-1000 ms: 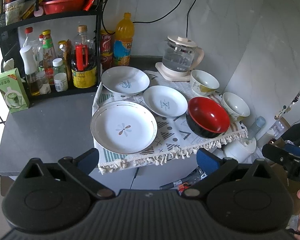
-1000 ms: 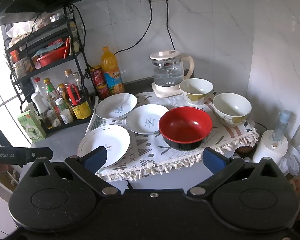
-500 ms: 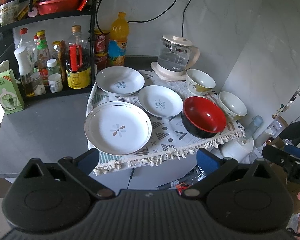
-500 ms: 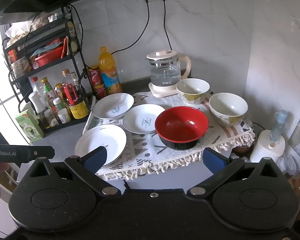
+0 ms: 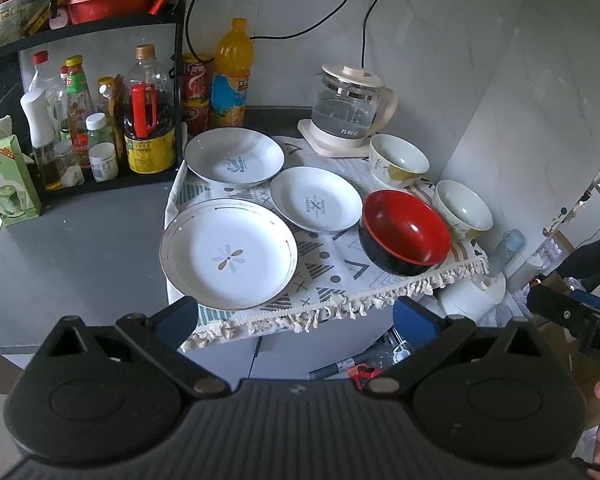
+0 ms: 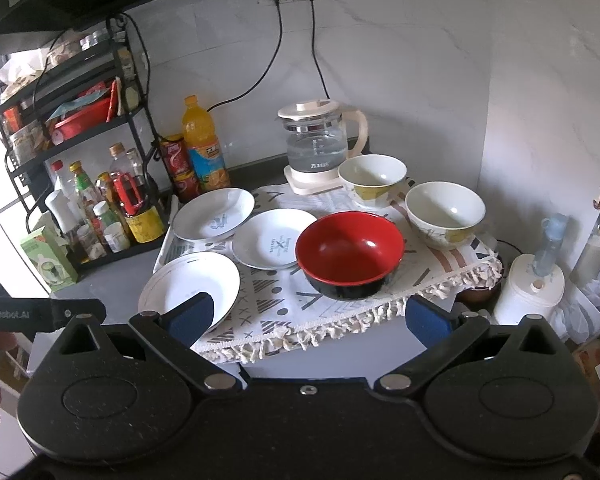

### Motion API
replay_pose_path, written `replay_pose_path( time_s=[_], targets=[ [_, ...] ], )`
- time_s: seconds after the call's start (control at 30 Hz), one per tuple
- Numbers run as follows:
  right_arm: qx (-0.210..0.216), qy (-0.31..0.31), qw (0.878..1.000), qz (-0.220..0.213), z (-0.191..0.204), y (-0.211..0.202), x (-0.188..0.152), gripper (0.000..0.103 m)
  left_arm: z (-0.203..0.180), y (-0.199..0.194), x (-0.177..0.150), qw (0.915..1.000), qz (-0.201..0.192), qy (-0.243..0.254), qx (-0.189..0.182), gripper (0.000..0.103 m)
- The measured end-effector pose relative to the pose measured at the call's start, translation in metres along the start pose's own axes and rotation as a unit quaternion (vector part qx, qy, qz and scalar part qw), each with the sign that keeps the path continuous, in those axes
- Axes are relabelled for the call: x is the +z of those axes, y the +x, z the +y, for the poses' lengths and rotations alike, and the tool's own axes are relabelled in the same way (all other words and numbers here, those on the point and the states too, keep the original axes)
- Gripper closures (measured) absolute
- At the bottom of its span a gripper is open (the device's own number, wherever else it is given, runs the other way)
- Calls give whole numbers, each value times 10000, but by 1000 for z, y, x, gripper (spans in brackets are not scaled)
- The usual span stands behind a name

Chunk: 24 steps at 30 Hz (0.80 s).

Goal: Organize plates and bowls
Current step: 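Move both grippers forward past the red-and-black bowl toward the cream bowl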

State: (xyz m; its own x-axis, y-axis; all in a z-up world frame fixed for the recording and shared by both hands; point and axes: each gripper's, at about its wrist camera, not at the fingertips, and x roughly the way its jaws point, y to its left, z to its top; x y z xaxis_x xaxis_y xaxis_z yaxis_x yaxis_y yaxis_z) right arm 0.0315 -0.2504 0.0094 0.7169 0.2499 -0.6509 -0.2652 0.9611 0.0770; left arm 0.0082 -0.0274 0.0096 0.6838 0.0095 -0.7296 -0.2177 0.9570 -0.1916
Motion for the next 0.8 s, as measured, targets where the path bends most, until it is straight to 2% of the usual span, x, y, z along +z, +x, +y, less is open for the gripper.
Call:
replay_pose_path(
  time_s=[0.4,0.8],
  targets=[
    [-15,-185,9998,7,2,20,14,0,3,14,19,9999,-48,-127,34,0],
    [-2,-220,9997,67,1,62,36,0,17,57,58,9999,38,-90,53,1]
  ],
)
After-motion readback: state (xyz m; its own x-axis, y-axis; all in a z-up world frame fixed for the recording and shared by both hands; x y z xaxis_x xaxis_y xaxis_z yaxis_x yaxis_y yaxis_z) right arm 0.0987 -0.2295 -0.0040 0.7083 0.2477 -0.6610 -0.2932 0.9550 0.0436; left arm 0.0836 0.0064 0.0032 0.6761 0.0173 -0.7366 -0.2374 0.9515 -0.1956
